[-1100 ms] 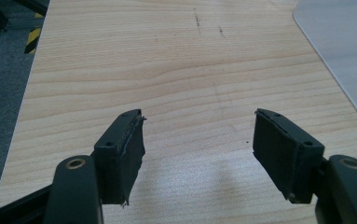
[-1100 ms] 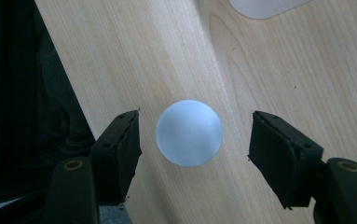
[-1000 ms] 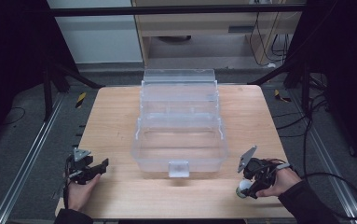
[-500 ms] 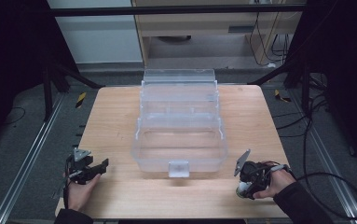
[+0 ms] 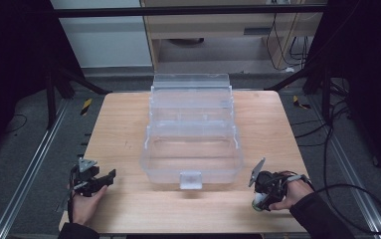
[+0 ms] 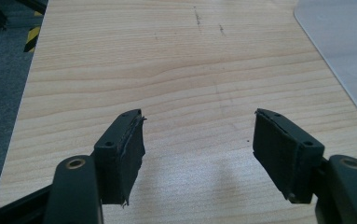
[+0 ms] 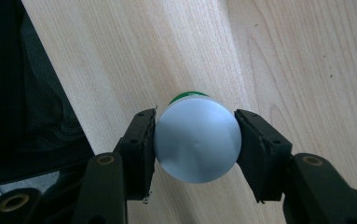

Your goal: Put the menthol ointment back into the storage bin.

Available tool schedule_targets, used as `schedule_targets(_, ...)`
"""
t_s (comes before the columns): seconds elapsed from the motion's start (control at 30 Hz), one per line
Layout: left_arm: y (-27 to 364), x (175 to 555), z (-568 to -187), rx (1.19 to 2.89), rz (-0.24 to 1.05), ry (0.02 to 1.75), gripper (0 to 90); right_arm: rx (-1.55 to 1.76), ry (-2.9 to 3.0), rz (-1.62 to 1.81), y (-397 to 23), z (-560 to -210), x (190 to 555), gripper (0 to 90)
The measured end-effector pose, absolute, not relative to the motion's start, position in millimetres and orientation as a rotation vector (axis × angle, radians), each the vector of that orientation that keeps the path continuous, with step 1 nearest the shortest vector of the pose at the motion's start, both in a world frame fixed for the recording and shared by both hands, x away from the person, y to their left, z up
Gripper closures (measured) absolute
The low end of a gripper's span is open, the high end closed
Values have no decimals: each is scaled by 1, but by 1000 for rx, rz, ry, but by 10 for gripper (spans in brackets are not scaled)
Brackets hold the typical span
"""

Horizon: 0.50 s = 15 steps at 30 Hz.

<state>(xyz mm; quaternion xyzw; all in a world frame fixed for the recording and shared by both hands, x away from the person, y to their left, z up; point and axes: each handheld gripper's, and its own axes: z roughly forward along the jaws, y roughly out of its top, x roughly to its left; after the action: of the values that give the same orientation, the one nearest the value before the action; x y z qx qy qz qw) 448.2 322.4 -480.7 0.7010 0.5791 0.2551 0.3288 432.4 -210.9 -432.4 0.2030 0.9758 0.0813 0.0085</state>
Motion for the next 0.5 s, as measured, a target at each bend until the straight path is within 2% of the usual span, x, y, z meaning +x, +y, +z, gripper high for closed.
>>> schedule_targets(0.5, 322, 449, -481, 1837, 665, 1521, 332, 652, 3047, 217, -205, -413, 437, 503)
